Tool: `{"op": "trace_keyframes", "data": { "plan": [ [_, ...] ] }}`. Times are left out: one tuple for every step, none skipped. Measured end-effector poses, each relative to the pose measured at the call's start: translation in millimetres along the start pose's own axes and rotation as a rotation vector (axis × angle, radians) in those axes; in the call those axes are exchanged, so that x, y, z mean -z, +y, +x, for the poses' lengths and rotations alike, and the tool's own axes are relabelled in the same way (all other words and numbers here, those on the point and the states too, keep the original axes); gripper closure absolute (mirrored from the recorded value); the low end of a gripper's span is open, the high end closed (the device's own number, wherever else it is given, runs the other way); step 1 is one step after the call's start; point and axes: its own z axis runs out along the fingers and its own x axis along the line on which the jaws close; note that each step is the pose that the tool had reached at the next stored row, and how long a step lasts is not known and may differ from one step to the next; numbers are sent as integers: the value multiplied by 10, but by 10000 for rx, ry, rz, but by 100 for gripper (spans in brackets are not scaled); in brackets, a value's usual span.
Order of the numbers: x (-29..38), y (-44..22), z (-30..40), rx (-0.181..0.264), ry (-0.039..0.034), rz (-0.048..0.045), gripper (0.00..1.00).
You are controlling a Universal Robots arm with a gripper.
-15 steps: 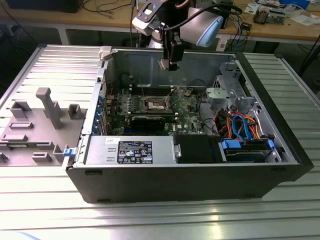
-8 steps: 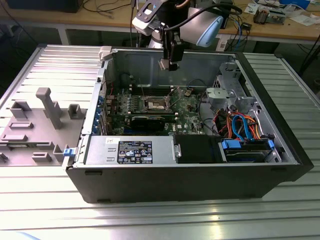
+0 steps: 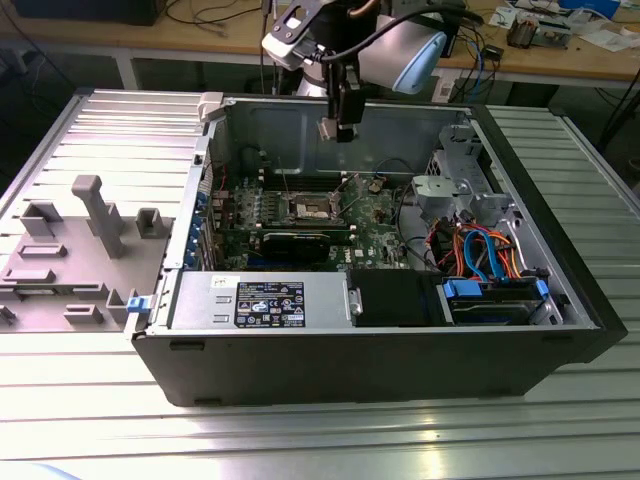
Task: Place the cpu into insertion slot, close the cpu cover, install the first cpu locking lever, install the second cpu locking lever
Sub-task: 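Place the cpu into insertion slot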
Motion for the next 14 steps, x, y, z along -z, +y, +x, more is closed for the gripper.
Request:
{"op": "trace_keyframes", "data": {
  "plan": [
    [-2,0,0,-137,-13,-1,46],
    [-3,0,0,-264,-24,-4,46],
    [-5,-2,0,-462,-42,-5,46],
    [-5,-7,1,-499,-47,-6,46],
    [-6,-12,2,-512,-48,-6,46],
    [-6,-16,2,-519,-49,-7,46],
    [-7,-27,3,-532,-49,-7,46],
    [-7,-32,4,-536,-49,-7,46],
    [-7,-37,4,-539,-49,-8,46],
    [-8,-44,5,-545,-50,-8,46],
    [-10,-48,6,-557,-50,-8,46],
    [-12,-49,6,-577,-51,-8,46],
    [-14,-49,6,-619,-55,-9,46],
    [-17,-51,6,-745,-67,-11,46]
  ]
}}
